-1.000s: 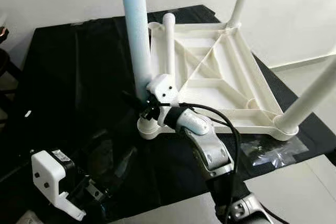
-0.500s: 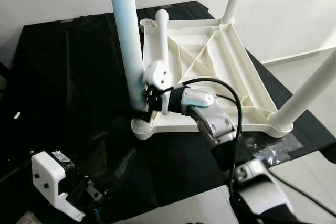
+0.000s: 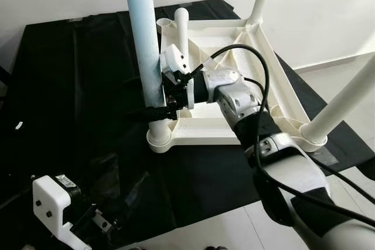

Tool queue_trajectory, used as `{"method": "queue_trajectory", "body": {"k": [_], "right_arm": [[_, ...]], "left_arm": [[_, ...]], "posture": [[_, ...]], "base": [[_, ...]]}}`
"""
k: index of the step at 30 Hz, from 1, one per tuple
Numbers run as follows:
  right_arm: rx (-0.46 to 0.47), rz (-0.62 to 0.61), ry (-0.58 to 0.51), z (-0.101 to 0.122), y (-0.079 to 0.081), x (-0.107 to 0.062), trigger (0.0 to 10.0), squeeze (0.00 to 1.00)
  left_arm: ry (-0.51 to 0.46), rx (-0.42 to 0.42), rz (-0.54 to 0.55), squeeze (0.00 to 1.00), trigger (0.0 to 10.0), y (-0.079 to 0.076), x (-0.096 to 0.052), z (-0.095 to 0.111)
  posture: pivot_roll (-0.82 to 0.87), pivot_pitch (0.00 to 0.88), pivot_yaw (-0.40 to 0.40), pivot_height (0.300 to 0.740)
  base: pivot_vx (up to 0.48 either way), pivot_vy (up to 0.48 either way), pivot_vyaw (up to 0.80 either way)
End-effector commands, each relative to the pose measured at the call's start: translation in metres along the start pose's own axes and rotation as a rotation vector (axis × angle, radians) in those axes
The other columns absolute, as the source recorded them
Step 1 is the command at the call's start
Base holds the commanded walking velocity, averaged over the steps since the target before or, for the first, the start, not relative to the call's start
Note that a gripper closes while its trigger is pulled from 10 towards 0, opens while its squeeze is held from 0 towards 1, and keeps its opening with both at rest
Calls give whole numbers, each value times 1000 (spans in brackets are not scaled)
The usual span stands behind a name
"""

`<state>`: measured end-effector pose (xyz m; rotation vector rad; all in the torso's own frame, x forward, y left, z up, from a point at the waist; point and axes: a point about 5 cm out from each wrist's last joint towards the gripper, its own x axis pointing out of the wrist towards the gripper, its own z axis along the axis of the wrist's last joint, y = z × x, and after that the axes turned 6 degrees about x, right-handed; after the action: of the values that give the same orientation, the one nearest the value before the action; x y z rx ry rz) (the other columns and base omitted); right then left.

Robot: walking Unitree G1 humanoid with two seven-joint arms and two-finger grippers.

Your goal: Building children table

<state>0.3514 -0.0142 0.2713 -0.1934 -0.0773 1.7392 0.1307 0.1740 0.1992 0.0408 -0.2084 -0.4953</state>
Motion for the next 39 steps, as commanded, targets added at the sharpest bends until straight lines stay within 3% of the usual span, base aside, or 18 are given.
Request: {"method": "queue_trajectory", "body": {"k": [1,12,13,14,15,16,17,18,19,21,22,24,31,32,36,37,38,39], "right_arm": [[-7,50,-6,1,1,6,0,0],[-32,-75,-45,-5,-4,-8,0,0],[-21,-245,-41,-21,-1,-15,0,0],[-10,-526,8,-39,0,-17,0,0],[-10,-526,8,-39,0,-17,0,0],[-17,-735,45,-50,1,-22,0,0],[-17,-735,45,-50,1,-22,0,0],[42,-944,29,-64,18,-22,0,0],[42,-1041,32,-71,40,-19,0,0],[42,-1041,32,-71,40,-19,0,0],[41,-1065,21,-72,54,-15,0,0],[55,-1036,16,-74,63,-8,0,0],[51,-930,9,-73,47,3,0,0],[65,-916,2,-73,46,5,10000,0],[87,-905,-5,-70,47,9,10000,0],[94,-917,-2,-68,49,10,10000,302],[134,-910,-20,-62,50,9,10000,1000],[134,-910,-20,-62,50,9,10000,1000]], "left_arm": [[5,11,-1,0,10000,-1,-2,3],[2,13,1,0,10000,-1,-1,3],[1,14,-1,0,10000,-1,0,2],[-1,15,-3,0,10000,0,1,2],[-1,15,-3,0,10000,0,1,2],[-1,16,-4,0,10000,0,1,2],[-1,16,-4,0,10000,0,1,2],[-3,17,-4,0,10000,1,1,2],[-3,19,-5,0,10000,3,1,2],[-3,19,-5,0,10000,3,1,2],[-2,20,-5,0,10000,4,0,2],[-2,19,-10,0,10000,4,2,1],[-11,30,-24,0,10000,5,6,0],[-9,34,-22,0,10000,6,5,1],[-7,38,-21,0,10000,6,5,1],[-7,39,-22,0,10000,6,4,1],[-7,38,-25,0,10000,5,5,2],[-7,38,-25,0,10000,5,5,2]], "posture": [[133,230,-55,740],[124,228,-59,740],[128,218,-56,740],[134,216,-59,740],[134,216,-59,740],[134,216,-59,740],[134,216,-59,740],[123,215,-54,740],[121,215,-43,740],[121,215,-43,740],[121,215,-43,740],[112,190,-31,740],[125,172,-41,740],[130,168,-40,740],[131,168,-39,740],[131,168,-39,740],[133,171,-39,740],[133,171,-39,740]], "base": [[0,0,0],[0,0,0],[0,0,0],[0,0,0],[0,0,0],[0,0,0],[0,0,0],[0,0,0],[0,0,0],[0,0,0],[0,0,0],[0,0,0],[0,0,0],[0,0,0],[0,0,0],[0,0,0],[0,0,0],[0,0,0]]}}
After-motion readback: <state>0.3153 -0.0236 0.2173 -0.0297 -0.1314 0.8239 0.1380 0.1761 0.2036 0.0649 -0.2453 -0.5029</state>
